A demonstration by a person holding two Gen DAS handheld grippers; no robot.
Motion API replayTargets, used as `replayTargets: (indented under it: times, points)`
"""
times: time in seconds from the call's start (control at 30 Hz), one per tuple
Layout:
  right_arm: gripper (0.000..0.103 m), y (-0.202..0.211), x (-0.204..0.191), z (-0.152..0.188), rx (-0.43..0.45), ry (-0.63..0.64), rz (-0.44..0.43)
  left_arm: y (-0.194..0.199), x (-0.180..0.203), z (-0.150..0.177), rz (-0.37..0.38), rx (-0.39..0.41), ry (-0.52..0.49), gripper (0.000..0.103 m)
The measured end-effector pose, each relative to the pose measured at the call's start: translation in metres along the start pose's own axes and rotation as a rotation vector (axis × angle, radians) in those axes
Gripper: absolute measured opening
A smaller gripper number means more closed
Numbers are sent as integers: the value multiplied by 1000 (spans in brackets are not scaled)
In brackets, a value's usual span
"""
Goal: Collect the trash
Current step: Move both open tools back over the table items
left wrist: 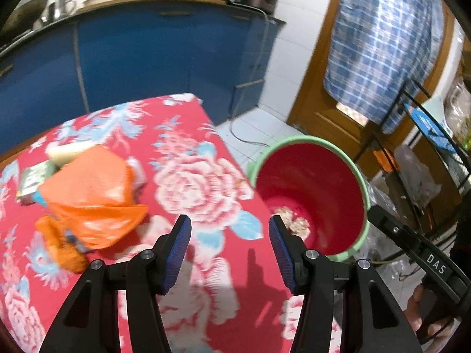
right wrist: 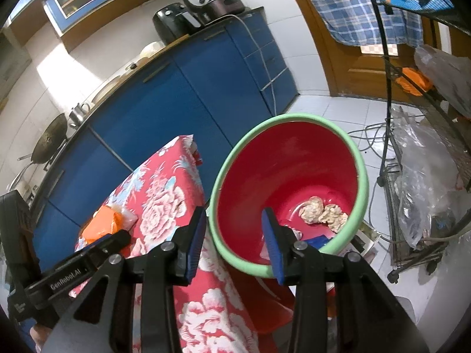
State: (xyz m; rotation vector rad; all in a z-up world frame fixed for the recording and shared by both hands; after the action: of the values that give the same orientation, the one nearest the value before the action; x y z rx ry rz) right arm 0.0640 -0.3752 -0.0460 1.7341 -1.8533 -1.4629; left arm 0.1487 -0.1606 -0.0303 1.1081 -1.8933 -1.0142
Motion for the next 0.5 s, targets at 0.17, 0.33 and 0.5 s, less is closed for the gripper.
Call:
replayTargets:
  times: [0.17,0.33,0.5]
  points:
    - [43,-2,-15,4,-14,28,-4,13,-26,5,-28,24,53,57]
    - [44,-4,-28,7,-28,55,-8,21,-51,12,-61,40,106,57]
    - [45,-8,-42,11,-44,78,-13,27,-80,21,-92,46,166,57]
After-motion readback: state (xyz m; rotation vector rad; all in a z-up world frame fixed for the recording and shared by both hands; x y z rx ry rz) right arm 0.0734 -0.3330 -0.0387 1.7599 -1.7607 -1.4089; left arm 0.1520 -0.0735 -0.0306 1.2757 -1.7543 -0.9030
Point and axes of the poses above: each gripper's, at about its wrist camera, not at the fingertips, and y roughly against the way its jaws point, x to its right, z to its underside, the point moved 3 cm from there along -y, roughly the way its jaws point, and after that the axes turned 14 degrees about -x, right-handed, at the moved point
